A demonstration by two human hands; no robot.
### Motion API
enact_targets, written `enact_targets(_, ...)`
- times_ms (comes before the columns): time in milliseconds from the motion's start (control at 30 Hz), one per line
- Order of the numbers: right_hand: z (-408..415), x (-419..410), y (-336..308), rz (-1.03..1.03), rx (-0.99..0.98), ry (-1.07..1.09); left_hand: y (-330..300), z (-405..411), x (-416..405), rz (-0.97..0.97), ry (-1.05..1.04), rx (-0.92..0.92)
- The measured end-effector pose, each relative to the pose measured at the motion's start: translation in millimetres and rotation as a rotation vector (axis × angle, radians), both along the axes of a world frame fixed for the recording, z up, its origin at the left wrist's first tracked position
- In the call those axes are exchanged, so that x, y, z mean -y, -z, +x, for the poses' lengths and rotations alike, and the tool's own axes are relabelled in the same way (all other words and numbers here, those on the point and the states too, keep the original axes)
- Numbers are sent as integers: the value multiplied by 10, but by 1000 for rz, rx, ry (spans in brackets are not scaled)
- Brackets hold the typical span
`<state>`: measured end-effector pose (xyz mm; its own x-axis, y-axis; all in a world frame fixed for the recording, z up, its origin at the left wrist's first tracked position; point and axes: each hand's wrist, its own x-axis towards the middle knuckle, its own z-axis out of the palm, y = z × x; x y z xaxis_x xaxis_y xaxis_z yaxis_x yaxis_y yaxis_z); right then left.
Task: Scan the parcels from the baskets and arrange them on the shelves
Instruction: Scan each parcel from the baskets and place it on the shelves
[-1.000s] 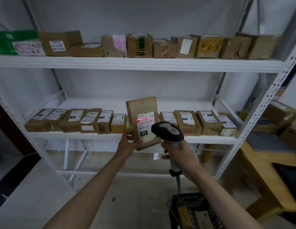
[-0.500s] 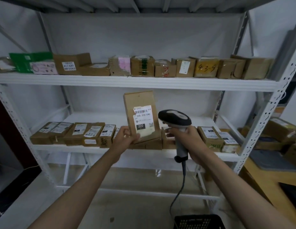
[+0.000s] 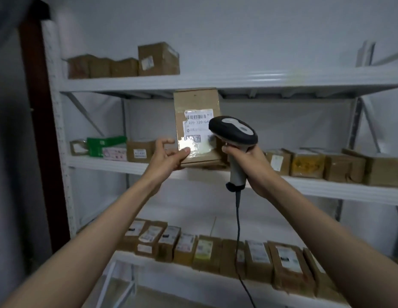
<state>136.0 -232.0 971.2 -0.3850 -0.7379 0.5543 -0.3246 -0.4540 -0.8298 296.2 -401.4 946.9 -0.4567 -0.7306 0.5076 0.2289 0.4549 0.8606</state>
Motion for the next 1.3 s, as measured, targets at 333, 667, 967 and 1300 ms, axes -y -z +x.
enact_targets(333,130,511,-1020,-161,5,-87,-1282,206,174,-182,-126,-27)
enact_targets(667,-235,1018,-1609,-102,-95,36,-1995,-187,744,-23,-21,-91)
enact_targets(967,-752,1291,-1661,-37,-160,62,-2559,-786,1222,72,-78,-48)
enact_targets(1300,-959,1436,-1556,-44,-118,59,-2710,-1151,1440,175,-408,-156)
